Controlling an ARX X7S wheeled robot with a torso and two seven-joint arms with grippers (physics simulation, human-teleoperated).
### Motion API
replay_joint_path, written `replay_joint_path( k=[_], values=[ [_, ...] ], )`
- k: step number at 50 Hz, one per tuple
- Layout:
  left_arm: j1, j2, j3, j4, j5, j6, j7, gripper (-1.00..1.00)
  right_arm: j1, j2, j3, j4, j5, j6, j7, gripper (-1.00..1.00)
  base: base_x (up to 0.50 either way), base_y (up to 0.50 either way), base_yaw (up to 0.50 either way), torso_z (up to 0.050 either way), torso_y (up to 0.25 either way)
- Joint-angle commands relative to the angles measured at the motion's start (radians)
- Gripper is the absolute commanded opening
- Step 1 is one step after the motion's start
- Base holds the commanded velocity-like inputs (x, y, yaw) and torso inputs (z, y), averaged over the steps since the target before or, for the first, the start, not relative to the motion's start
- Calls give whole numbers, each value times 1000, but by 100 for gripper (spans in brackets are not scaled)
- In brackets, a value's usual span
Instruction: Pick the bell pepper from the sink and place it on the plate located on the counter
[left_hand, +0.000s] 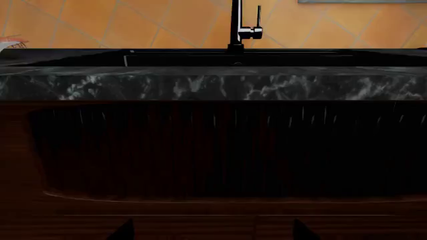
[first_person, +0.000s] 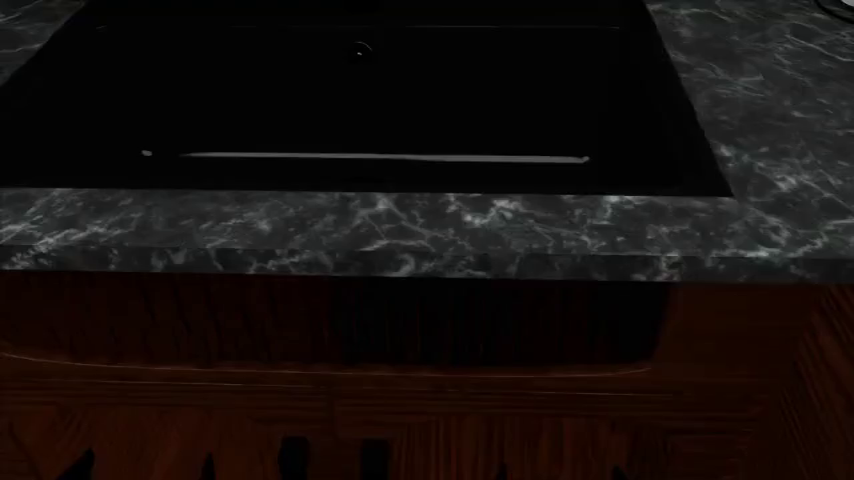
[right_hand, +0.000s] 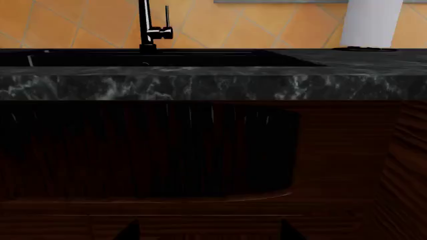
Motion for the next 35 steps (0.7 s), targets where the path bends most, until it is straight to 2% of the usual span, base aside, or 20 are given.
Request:
replay_joint_path(
  k=[1,13,35],
  values=[
    [-2,-16,19,-5,-16,4,-19,100,9,87,-106,19,87,-19,104,100,0,0,0,0,0],
    [-3,-54,67,5,-93,34,3,100,19,97,-122,30,101,-18,122,100,0,0,0,2,0],
    [-13,-76,104,-7,-129,29,-26,100,35,111,-139,70,144,-41,135,100,0,0,0,50,0]
  ],
)
